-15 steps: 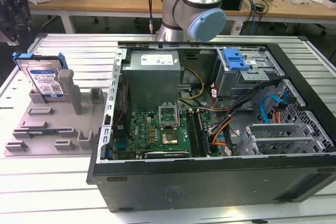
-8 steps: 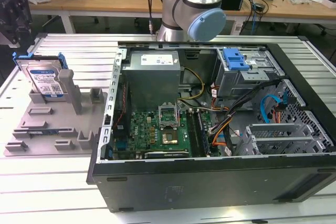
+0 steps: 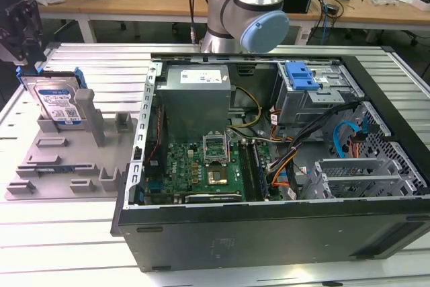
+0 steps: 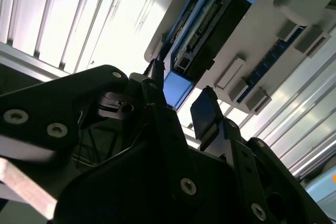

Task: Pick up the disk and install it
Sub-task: 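Pick up the disk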

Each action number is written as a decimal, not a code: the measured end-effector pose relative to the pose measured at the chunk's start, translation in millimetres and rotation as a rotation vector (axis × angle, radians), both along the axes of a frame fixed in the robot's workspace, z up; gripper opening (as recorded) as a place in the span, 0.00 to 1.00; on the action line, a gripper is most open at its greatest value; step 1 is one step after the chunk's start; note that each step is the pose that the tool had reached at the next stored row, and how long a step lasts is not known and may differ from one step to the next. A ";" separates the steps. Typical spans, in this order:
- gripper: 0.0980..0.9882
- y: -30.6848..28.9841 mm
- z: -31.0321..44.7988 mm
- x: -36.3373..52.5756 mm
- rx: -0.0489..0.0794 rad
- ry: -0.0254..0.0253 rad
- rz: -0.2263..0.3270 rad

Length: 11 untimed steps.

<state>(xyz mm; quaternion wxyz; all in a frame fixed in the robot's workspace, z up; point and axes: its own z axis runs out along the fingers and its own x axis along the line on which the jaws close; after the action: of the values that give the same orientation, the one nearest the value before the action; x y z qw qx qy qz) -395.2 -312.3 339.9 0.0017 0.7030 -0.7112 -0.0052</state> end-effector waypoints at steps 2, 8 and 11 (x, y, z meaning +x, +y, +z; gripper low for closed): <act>0.43 0.0 -1.9 -0.3 0.000 0.0000 0.000; 0.43 0.0 -6.7 -1.1 0.000 0.0000 0.000; 0.43 0.0 -9.6 -1.7 0.000 0.0000 0.000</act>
<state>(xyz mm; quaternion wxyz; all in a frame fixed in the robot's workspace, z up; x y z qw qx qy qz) -396.9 -312.3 330.2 0.0017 0.7030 -0.7112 -0.0052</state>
